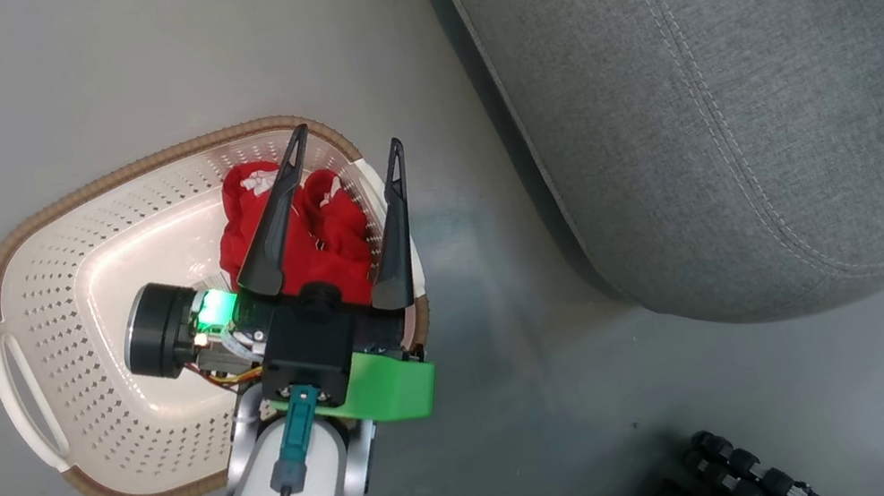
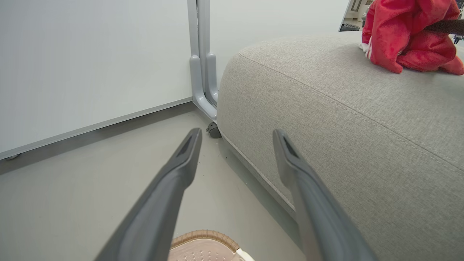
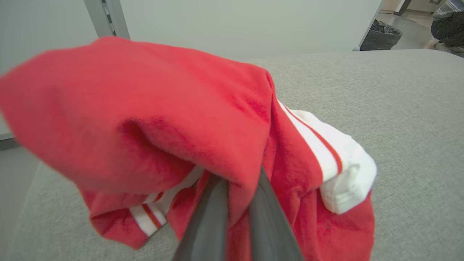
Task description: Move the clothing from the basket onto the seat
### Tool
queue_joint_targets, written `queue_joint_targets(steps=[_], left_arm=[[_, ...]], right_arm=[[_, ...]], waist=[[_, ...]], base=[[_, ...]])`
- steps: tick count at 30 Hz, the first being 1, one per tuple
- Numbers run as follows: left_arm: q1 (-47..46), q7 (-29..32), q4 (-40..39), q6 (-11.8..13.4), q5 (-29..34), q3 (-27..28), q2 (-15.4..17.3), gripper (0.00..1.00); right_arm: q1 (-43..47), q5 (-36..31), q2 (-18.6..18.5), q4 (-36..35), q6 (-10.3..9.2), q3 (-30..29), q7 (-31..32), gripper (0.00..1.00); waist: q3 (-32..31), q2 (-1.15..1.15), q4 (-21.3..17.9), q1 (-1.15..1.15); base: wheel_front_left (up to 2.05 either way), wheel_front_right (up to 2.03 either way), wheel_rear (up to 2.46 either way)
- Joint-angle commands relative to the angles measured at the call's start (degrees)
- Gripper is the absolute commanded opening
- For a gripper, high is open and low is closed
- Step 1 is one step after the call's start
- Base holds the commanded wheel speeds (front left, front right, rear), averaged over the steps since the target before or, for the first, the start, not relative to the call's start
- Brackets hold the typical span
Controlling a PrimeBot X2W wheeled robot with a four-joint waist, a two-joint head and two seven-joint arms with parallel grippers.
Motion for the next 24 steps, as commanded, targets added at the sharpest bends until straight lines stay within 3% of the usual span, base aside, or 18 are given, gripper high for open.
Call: queue_joint_targets(steps=[1, 5, 6, 7, 8, 13, 19, 24], left_arm=[[-1.22, 0.02, -0.07, 0.36, -0.18, -0.03, 0.32, 1.0], [-0.86, 0.03, 0.09, 0.62, -0.64, -0.27, 0.35, 1.0], [-0.65, 0.02, 0.09, 0.73, -0.76, -0.25, 0.33, 1.0], [-0.47, 0.02, 0.1, 0.77, -0.97, -0.21, 0.31, 1.0], [-0.23, 0.03, 0.17, 0.8, -1.18, -0.09, 0.3, 1.0], [1.12, 0.02, 0.31, 0.82, -2.02, 0.93, 0.24, 1.0], [4.06, 0.03, 0.05, 0.72, -3.28, 3.11, -0.03, 1.0], [7.81, 0.02, -0.71, 0.05, -5.39, 6.02, -0.39, 1.0]], right_arm=[[0.17, 0.67, -0.52, 0.74, -0.05, 0.66, -0.19, 0.0], [0.63, 2.46, -0.66, 2.62, -0.05, 3.26, -0.19, 0.0], [0.61, 2.48, -0.95, 2.99, -0.05, 3.52, -0.19, 0.18], [0.43, 2.38, -1.23, 2.86, -0.05, 3.42, -0.2, 0.95], [0.81, 2.97, -0.91, 3.12, -0.05, 3.64, -0.19, 1.0], [2.72, 6.3, -0.55, 2.05, -0.05, 4.81, -0.2, 1.0], [7.72, 6.6, -2.75, -4.22, -0.05, 6.95, -0.2, 1.0], [12.43, 6.4, -2.8, -10.81, -0.05, 5.04, -0.19, 1.0]], waist=[[-0.29, 0.0, 0.13, -0.01], [-1.32, 0.0, -0.05, -0.01], [-1.8, 0.0, -0.22, -0.01], [-2.19, 0.0, -0.36, -0.01], [-2.85, 0.0, -0.55, -0.01], [-6.49, 0.0, -1.47, -0.01], [-13.1, 0.0, -2.31, -0.01], [-19.04, 0.0, -2.28, -0.01]], base=[[0.0, 0.0, 0.0], [0.0, 0.0, 0.0], [0.0, 0.0, 0.0], [0.0, 0.0, 0.0], [0.0, 0.0, 0.0], [0.0, 0.0, 0.0], [0.0, 0.0, 0.0], [0.0, 0.0, 0.0]])
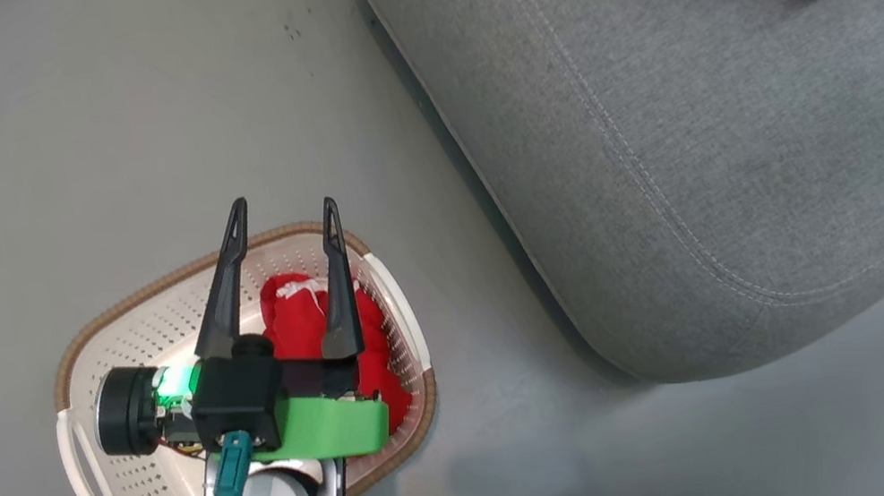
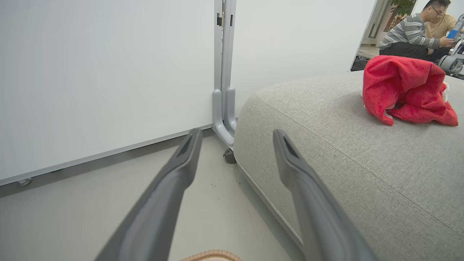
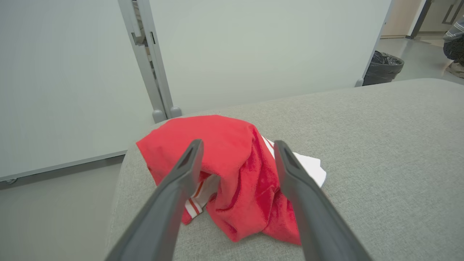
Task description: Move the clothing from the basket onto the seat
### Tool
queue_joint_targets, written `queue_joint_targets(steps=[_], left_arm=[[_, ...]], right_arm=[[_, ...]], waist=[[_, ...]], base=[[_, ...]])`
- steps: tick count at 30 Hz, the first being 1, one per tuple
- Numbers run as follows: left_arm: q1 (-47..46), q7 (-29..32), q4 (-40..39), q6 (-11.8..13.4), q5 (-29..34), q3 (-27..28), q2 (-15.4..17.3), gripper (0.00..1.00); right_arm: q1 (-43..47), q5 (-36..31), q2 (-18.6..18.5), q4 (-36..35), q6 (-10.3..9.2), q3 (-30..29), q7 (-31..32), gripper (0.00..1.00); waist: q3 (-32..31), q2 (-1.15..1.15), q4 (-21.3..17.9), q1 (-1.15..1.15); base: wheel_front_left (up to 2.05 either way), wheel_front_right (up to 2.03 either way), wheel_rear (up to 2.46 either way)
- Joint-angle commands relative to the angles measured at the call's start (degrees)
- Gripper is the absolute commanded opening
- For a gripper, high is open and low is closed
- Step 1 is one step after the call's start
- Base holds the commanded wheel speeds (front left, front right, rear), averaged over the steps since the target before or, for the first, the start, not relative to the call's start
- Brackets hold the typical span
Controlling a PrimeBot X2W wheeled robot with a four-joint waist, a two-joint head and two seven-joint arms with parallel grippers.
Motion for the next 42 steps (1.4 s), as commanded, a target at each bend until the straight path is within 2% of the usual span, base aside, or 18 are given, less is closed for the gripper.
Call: queue_joint_targets(steps=[1, 6, 10, 13, 18, 21, 27, 42], left_arm=[[1.84, 0.03, -0.3, -0.3, -0.77, 0.92, -0.01, 1.0], [5.32, 0.03, -1.66, -1.08, -1.53, 3.02, -0.21, 1.0], [8.09, 0.03, -3.18, -0.15, -5.07, 4.15, -0.2, 1.0], [9.63, 0.03, -3.62, -0.06, -6.0, 3.84, -0.22, 1.0], [11.95, 0.03, -4.41, 1.28, -7.23, 4.05, -0.21, 1.0], [13.15, 0.03, -4.77, 1.94, -7.31, 3.98, -0.21, 1.0], [15.57, 0.03, -5.89, 4.09, -7.99, 4.46, -0.23, 1.0], [16.87, 0.04, -4.56, 3.5, -8.19, 4.81, -0.21, 1.0]], right_arm=[[2.56, -0.3, 0.23, -2.5, -0.03, -0.49, -0.19, 1.0], [9.28, -2.83, 1.74, -13.78, -0.03, -3.19, -0.19, 1.0], [15.81, -4.33, 7.06, -22.19, -0.02, -6.99, -0.19, 1.0], [21.48, -8.03, 10.88, -28.58, -0.03, -6.84, -0.19, 1.0], [29.0, -15.12, 15.25, -34.48, -0.03, -6.05, -0.2, 1.0], [31.87, -19.24, 16.76, -35.77, -0.03, -5.8, -0.19, 1.0], [34.73, -21.56, 20.67, -35.64, -0.03, -7.8, -0.19, 1.0], [36.29, -24.43, 23.13, -32.39, -0.03, -7.37, -0.19, 1.0]], waist=[[-6.7, 0.0, -0.31, 0.0], [-11.53, 0.0, 1.57, 0.0], [-14.6, 0.0, 4.0, 0.0], [-16.14, 0.0, 5.9, 0.0], [-18.05, 0.0, 8.99, 0.0], [-18.82, 0.0, 10.75, 0.0], [-20.25, 0.0, 13.29, 0.0], [-20.7, 0.0, 17.65, 0.0]], base=[[0.0, 0.0, 0.0], [0.0, 0.0, 0.0], [0.0, 0.0, 0.0], [0.0, 0.0, 0.0], [0.0, 0.0, 0.0], [0.0, 0.0, 0.0], [0.0, 0.0, 0.0], [0.0, 0.0, 0.0]])
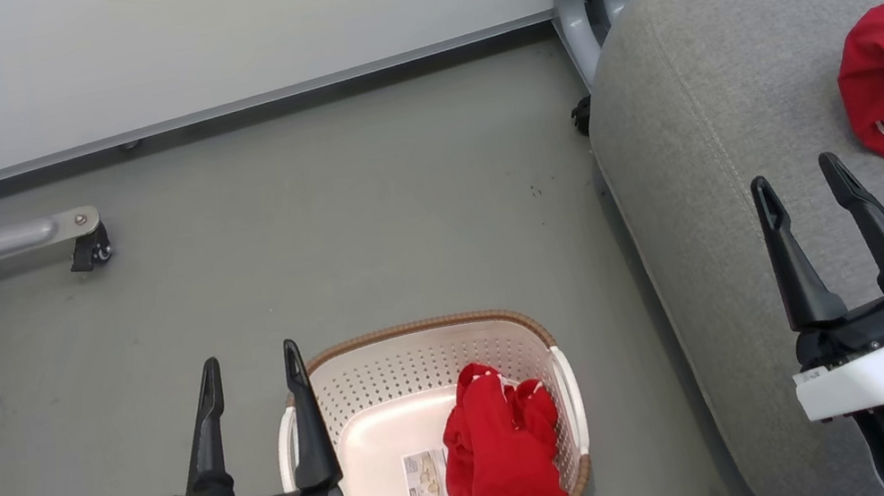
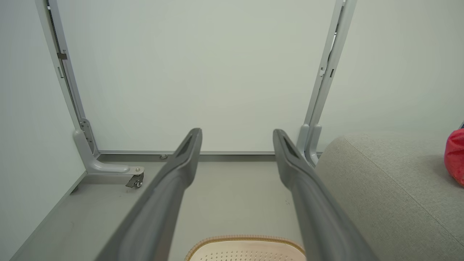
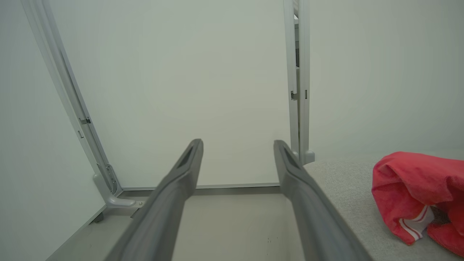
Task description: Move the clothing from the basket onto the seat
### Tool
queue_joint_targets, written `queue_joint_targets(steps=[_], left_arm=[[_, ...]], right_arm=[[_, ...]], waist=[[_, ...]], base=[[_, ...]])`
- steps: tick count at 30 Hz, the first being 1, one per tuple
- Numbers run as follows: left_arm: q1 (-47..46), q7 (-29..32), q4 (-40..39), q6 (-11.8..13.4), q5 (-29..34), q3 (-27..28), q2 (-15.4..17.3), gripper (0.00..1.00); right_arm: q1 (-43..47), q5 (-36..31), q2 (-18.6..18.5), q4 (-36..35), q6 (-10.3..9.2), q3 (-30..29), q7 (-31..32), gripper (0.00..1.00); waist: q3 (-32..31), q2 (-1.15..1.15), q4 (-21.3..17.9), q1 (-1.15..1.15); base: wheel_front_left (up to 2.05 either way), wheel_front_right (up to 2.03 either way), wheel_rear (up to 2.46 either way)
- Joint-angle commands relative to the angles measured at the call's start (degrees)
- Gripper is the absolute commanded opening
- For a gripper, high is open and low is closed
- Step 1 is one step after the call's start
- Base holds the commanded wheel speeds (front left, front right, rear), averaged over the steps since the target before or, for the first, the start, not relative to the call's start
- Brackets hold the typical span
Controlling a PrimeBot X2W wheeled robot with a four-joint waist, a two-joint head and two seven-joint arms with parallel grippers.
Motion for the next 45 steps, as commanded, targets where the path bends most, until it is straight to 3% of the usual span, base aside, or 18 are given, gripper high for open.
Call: queue_joint_targets(steps=[1, 17, 25, 27, 33, 38, 45], left_arm=[[0.64, 0.04, 0.02, 0.05, -0.05, 0.25, 0.17, 1.0], [0.22, 0.04, 0.95, -0.49, -0.31, 0.36, 0.17, 1.0], [-4.09, 0.04, 6.11, -2.08, -1.19, -1.76, 0.16, 1.0], [-7.32, 0.03, 10.68, -3.43, -1.56, -3.62, 0.17, 1.0], [-18.96, 0.01, 28.85, -6.45, -3.66, -8.93, 0.2, 1.0], [-31.49, 2.5, 44.35, -9.1, -4.69, -14.29, 0.25, 1.0], [-43.99, 7.25, 55.6, -11.3, -9.46, -18.35, 0.32, 1.0]], right_arm=[[0.81, -0.43, -0.06, 0.19, -0.01, -0.05, -0.18, 1.0], [0.32, -1.08, -0.11, 0.54, -0.01, -0.89, -0.18, 1.0], [-2.82, -0.54, -1.68, -1.71, -0.01, -2.4, -0.18, 1.0], [-4.36, 2.23, -1.05, -2.69, -0.01, -4.81, -0.18, 1.0], [-8.57, 2.87, -5.52, -5.91, -0.01, -5.25, -0.18, 1.0], [-12.54, 3.73, -6.47, -8.88, -0.01, -6.5, -0.17, 1.0], [-16.38, 3.37, -5.71, -12.98, -0.01, -4.46, -0.17, 1.0]], waist=[[-0.07, 0.0, 0.37, 0.0], [1.0, 0.0, 1.17, 0.0], [7.97, 0.0, -0.12, 0.0], [12.17, 0.0, -0.67, 0.0], [22.91, 0.0, -2.91, 0.0], [31.02, 0.0, -5.63, 0.0], [39.58, 0.0, -10.89, 0.0]], base=[[0.0, 0.0, 0.0], [0.0, 0.0, 0.0], [0.0, 0.0, 0.0], [0.0, 0.0, 0.0], [0.0, 0.0, 0.0], [0.0, 0.0, 0.0], [0.0, 0.0, 0.0]])
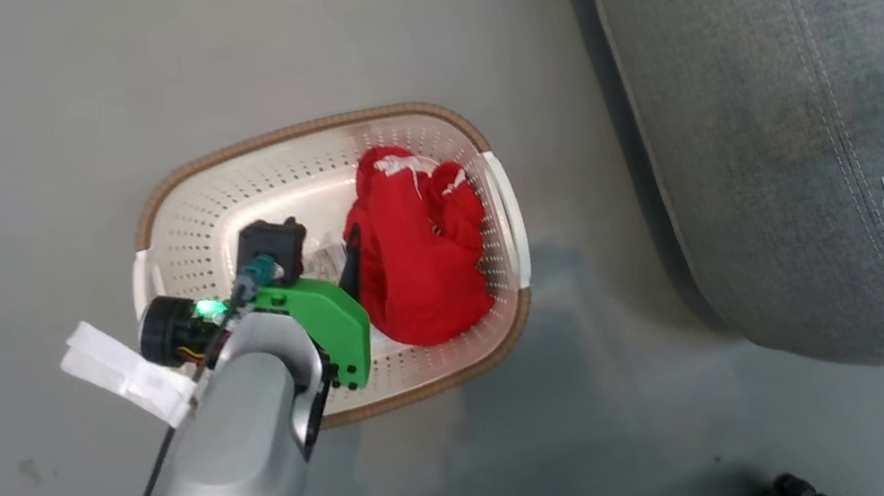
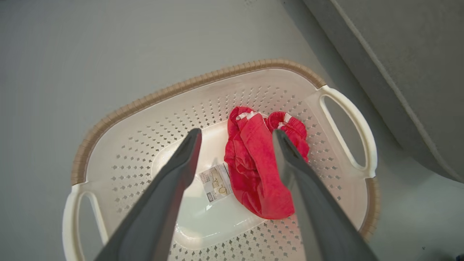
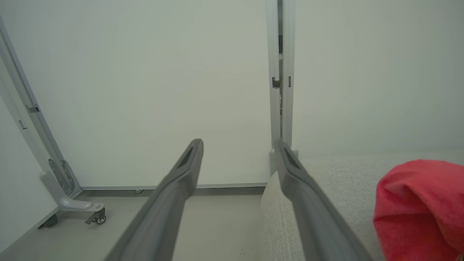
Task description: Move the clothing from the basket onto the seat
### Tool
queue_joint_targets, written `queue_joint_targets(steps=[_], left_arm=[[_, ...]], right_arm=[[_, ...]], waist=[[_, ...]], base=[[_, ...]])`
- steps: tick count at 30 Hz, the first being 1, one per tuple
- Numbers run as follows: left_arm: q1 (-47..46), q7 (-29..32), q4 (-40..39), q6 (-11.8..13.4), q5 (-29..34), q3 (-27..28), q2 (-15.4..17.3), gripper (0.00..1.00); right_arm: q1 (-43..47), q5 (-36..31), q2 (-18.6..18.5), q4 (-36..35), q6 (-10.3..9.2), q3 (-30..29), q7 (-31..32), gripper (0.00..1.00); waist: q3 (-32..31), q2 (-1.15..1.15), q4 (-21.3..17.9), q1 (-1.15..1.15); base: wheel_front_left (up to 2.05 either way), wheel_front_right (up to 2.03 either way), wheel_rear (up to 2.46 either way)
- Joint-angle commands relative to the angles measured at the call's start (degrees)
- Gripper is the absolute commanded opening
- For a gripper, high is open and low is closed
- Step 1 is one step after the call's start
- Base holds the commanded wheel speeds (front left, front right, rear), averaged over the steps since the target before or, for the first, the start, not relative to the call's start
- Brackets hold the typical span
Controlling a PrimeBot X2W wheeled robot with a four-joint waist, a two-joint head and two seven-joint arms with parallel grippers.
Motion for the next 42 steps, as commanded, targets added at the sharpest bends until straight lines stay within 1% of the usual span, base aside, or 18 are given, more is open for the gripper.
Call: queue_joint_targets(steps=[1, 4, 6, 8, 11, 14, 15, 18, 20, 22, 28, 35, 41, 42], left_arm=[[-2.12, 0.93, 1.1, -0.56, -2.43, 0.41, 0.51, 1.0], [-5.26, 3.64, 4.58, -1.14, -6.35, 0.74, 0.49, 1.0], [-7.14, 4.73, 6.6, -0.97, -6.99, 0.21, 0.5, 1.0], [-9.17, 4.88, 9.36, 0.01, -7.87, 0.58, 0.54, 1.0], [-10.59, 5.61, 12.58, 0.27, -8.03, 0.26, 0.54, 1.0], [-12.19, 6.37, 15.19, 0.74, -8.5, 0.51, 1.08, 1.0], [-12.37, 6.77, 15.75, 1.24, -8.54, 0.56, 1.44, 1.0], [-12.69, 8.09, 17.28, 4.22, -8.39, 0.79, 2.7, 1.0], [-12.69, 9.53, 17.7, 5.26, -9.8, 1.93, 2.94, 1.0], [-12.73, 10.79, 18.08, 5.71, -10.19, 2.42, 3.14, 1.0], [-14.1, 14.08, 18.51, 6.22, -9.96, 1.55, 3.62, 1.0], [-15.61, 18.32, 18.75, 7.5, -8.32, -0.61, 4.31, 1.0], [-16.22, 19.87, 18.82, 9.03, -7.66, -1.82, 4.87, 1.0], [-16.22, 19.84, 18.83, 8.61, -7.62, -1.98, 4.79, 1.0]], right_arm=[[-1.55, -0.25, 0.63, -0.71, -0.01, 0.51, -0.17, 1.0], [-2.94, 0.04, 2.28, -1.21, -0.01, 1.54, -0.17, 1.0], [-3.54, -0.05, 3.09, -1.01, -0.01, 1.81, -0.17, 1.0], [-4.22, 0.0, 3.99, -0.64, -0.01, 2.42, -0.17, 1.0], [-4.85, -1.13, 4.56, -0.63, -0.01, 3.59, -0.17, 1.0], [-5.3, -1.73, 6.1, -1.03, -0.01, 5.4, -0.17, 1.0], [-5.56, -2.01, 6.26, -1.17, -0.01, 6.04, -0.17, 1.0], [-5.71, -2.55, 7.7, -1.4, -0.01, 8.03, -0.17, 1.0], [-5.85, -2.52, 8.27, -1.42, -0.01, 8.86, -0.17, 1.0], [-5.53, -2.42, 8.83, -1.26, -0.01, 9.55, -0.17, 1.0], [-4.17, -2.2, 9.49, -1.56, -0.01, 10.16, -0.17, 1.0], [-2.52, -2.01, 10.09, -2.11, -0.01, 10.04, -0.17, 1.0], [-1.63, -2.26, 10.31, -3.08, -0.01, 9.81, -0.17, 1.0], [-1.64, -2.26, 10.34, -3.14, -0.01, 9.72, -0.17, 1.0]], waist=[[10.46, 0.0, -7.6, 0.0], [13.02, 0.0, -10.55, 0.0], [14.27, 0.0, -11.94, 0.0], [15.75, 0.0, -13.5, 0.0], [17.03, 0.0, -15.53, 0.0], [18.14, 0.0, -17.44, 0.0], [18.44, 0.0, -18.04, 0.0], [19.21, 0.0, -19.7, 0.0], [19.6, 0.0, -20.56, 0.0], [19.69, 0.0, -20.98, 0.0], [20.47, 0.0, -21.57, 0.0], [21.51, 0.0, -21.85, 0.0], [22.07, 0.0, -22.02, 0.0], [22.08, 0.0, -22.06, 0.0]], base=[[0.0, 0.0, 0.0], [0.0, 0.0, 0.0], [0.0, 0.0, 0.0], [0.0, 0.0, 0.0], [0.0, 0.0, 0.0], [0.0, 0.0, 0.0], [0.0, 0.0, 0.0], [0.0, 0.0, 0.0], [0.0, 0.0, 0.0], [0.0, 0.0, 0.0], [0.0, 0.0, 0.0], [0.0, 0.0, 0.0], [0.0, 0.0, 0.0], [0.0, 0.0, 0.0]])
